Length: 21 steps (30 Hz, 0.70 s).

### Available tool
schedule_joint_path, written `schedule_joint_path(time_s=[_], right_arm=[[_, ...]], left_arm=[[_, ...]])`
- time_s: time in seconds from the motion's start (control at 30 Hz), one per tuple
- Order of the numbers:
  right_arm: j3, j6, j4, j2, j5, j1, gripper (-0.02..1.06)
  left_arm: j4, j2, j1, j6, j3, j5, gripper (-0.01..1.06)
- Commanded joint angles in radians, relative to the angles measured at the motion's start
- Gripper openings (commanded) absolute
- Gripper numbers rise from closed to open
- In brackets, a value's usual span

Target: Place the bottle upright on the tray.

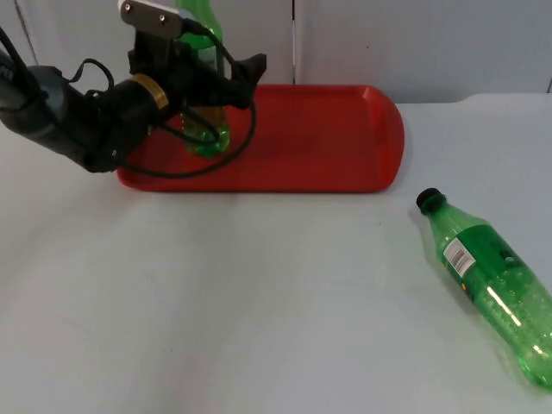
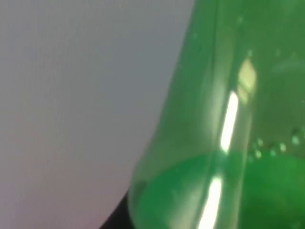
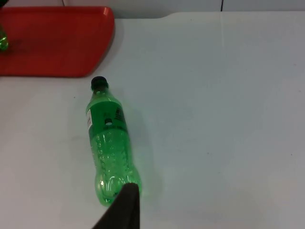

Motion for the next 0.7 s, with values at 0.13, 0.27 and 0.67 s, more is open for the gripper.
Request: schedule_joint_path(time_s=[0.13,0.27,0.67], right_arm=[[0.001,-0.005,0.002,-0.003,-0.007,0.0,1.05],[0.001,-0.005,0.002,-0.003,-0.007,0.0,1.05],[0.001,-0.005,0.002,-0.003,-0.007,0.0,1.05]], left_arm=[[0.012,-0.016,0.029,-0.08,0.055,-0.039,1.05],[0.017,-0.016,0.035,-0.08,0.077,-0.096,1.05],[0.041,-0.029,0.062,-0.08,0.224,-0.313,1.05]])
